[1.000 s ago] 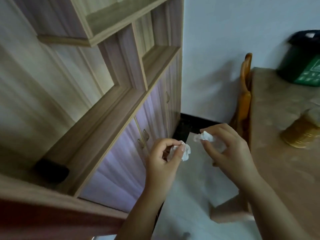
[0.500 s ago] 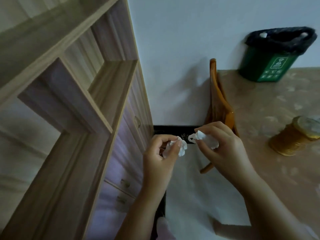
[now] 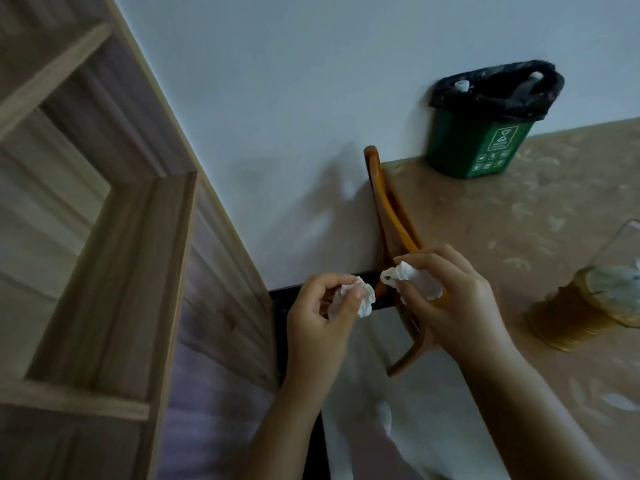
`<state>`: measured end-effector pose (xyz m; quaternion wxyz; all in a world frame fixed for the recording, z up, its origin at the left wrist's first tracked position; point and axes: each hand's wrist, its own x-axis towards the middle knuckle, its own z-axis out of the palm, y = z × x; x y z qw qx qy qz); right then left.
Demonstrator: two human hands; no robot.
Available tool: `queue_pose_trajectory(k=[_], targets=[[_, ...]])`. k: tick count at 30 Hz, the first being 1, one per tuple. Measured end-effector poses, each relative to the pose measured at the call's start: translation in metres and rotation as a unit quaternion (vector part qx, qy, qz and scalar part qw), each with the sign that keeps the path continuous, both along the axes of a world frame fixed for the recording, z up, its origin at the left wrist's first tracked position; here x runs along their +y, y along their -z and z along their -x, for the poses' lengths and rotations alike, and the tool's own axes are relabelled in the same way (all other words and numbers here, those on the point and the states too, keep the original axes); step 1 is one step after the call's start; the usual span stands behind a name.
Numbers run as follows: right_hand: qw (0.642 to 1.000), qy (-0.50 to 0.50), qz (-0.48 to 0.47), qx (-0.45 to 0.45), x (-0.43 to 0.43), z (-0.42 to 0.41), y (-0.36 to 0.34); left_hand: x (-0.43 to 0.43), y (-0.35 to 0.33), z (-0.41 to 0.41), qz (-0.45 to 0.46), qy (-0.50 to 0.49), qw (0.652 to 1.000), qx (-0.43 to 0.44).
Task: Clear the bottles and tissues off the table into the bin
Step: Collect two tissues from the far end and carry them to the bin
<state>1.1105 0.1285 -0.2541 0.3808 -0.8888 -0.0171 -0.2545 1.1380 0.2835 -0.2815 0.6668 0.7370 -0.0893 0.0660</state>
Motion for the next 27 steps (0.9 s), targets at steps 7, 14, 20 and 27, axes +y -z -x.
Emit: queue_pose_trajectory(k=[7,14,20,27], targets=[[0.999,0.051,-0.012,-0.010,-0.059,-0.087,-0.012,-0.063,-0.022,-0.098,-0.044,0.074,0.996,-0.027],[0.997,0.073,-0.019,-0.008,-0.100,-0.153,-0.013,-0.100,-0.022,-0.170,-0.056,0.096,0.993,-0.044],[0.992,0.120,-0.019,0.014,-0.114,-0.208,-0.004,-0.114,-0.015,-0.239,-0.063,0.133,0.989,-0.018],[0.982,0.189,-0.023,-0.011,-0.109,-0.285,-0.011,-0.128,-0.020,-0.346,-0.024,0.201,0.979,-0.002]])
